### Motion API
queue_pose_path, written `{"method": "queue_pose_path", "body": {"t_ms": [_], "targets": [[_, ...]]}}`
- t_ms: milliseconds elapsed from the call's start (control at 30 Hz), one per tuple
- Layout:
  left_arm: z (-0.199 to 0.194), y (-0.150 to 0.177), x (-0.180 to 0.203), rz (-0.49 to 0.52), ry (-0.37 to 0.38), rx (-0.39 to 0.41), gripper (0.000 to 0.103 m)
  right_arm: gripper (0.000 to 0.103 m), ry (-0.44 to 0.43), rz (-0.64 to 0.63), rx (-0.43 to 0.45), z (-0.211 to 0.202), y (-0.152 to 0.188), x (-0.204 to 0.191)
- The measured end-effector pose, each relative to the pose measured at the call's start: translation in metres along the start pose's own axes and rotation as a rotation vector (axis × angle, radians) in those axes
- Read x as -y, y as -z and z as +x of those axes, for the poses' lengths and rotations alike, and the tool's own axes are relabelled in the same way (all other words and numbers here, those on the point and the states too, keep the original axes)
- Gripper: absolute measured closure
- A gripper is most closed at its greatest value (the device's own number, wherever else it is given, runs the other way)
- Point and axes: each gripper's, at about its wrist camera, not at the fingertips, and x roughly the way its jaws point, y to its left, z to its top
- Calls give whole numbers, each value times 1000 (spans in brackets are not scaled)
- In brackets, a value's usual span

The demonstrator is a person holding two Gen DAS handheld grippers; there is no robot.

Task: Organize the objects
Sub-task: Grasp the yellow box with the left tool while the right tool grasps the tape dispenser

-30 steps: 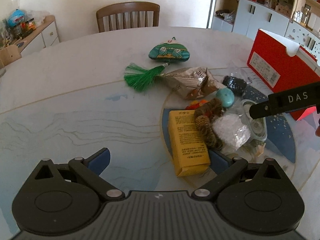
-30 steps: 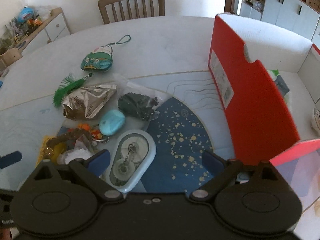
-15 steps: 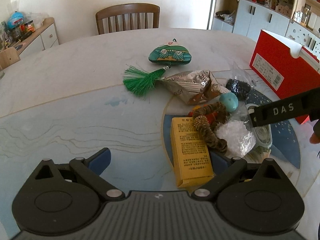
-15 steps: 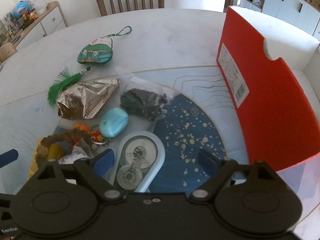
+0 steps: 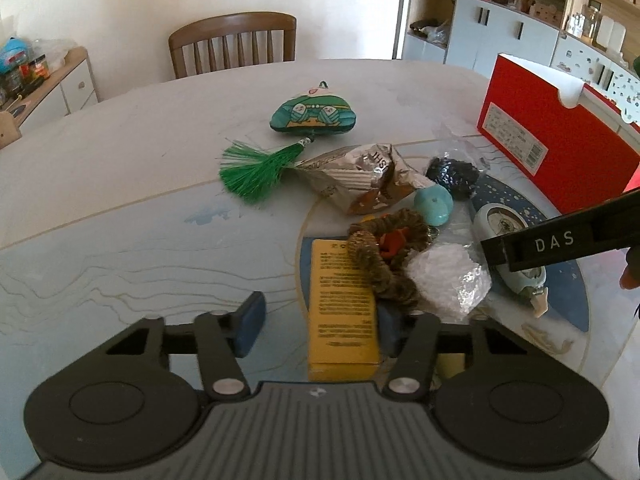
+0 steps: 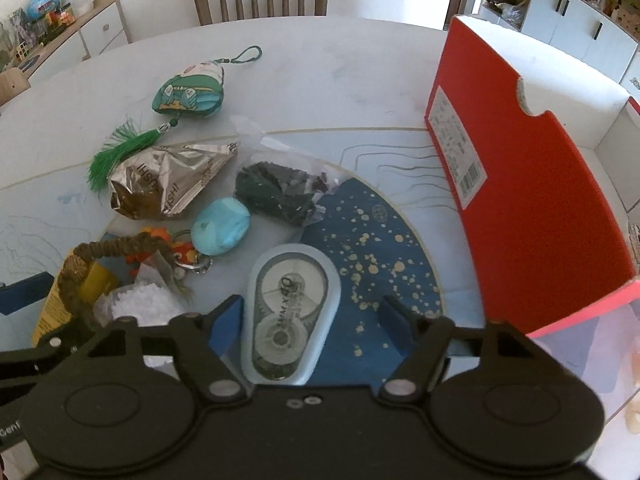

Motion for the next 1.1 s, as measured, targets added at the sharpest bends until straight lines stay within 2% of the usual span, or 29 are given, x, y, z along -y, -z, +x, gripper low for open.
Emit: {"method": "queue_pose_path", "body": {"t_ms": [100, 167, 267, 467, 800, 1100], "targets": [[-2, 0, 0, 1, 4, -1, 65, 46, 4, 6, 9, -2, 1, 4], [-3, 0, 0, -1, 6, -6, 69, 54, 7, 10, 14, -4, 2, 6], [-6, 1, -1, -5, -2, -7, 73, 54, 6, 19, 11, -6, 4, 10], [-16, 7, -8, -23, -31, -23, 73, 54, -12, 33, 2, -14, 15, 16], [-48, 4, -11, -95, -60, 3, 73, 55, -84, 42, 15, -47, 32, 26], [-85, -23, 22, -97, -8, 50, 73, 55, -167, 48, 74, -99, 27, 46]]}}
